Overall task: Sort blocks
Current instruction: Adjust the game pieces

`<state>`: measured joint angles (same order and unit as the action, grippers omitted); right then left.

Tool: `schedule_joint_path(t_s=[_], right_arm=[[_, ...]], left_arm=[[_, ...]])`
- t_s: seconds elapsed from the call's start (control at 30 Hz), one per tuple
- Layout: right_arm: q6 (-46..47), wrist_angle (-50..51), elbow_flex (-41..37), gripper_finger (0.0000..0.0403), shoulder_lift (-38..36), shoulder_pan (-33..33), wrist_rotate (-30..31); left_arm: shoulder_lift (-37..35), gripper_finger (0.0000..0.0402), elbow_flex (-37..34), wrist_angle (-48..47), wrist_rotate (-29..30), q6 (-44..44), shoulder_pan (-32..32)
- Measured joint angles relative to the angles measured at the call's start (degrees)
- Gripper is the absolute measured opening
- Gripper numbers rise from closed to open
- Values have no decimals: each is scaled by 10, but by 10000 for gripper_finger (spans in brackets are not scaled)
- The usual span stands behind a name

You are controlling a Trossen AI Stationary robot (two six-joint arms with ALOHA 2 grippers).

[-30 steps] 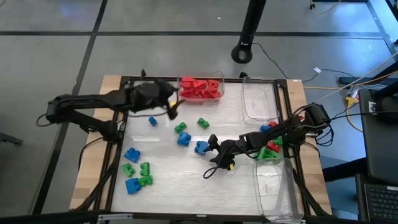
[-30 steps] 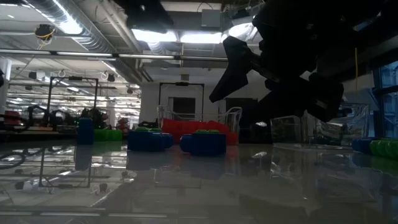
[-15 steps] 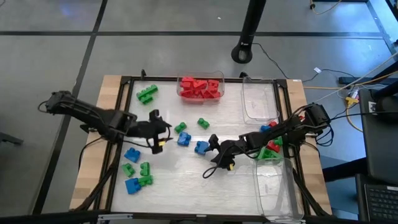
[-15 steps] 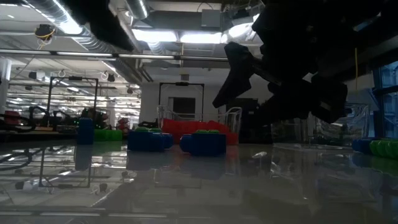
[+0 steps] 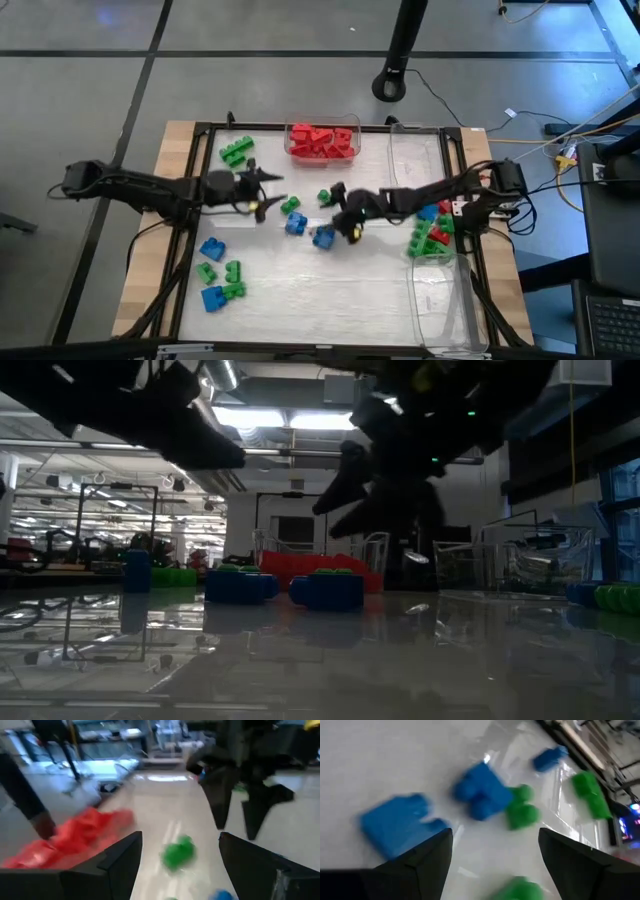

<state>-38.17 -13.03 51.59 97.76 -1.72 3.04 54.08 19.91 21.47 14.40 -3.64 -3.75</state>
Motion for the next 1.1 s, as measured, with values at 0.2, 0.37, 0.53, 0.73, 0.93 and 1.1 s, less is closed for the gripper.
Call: schedule_joint_path(t_s=[0.2,0.37,0.53,0.73,0.93,1.1], right_arm=[[0,2,35,293,0,62,-10],[0,56,79,293,-1,82,-11],[26,236,173,293,-1,80,25],[131,428,254,293,-2,53,25],[213,419,242,293,10,14,75],[245,431,230,293,27,14,99]], left_arm=[[-3,253,0,103,-79,-58,-121],[-3,253,0,149,-87,-58,-173],[-6,253,5,150,-87,-66,-201],[-32,253,11,131,-87,-48,-207],[-60,253,11,74,-80,-88,-207],[-67,253,11,75,-78,-91,-207]])
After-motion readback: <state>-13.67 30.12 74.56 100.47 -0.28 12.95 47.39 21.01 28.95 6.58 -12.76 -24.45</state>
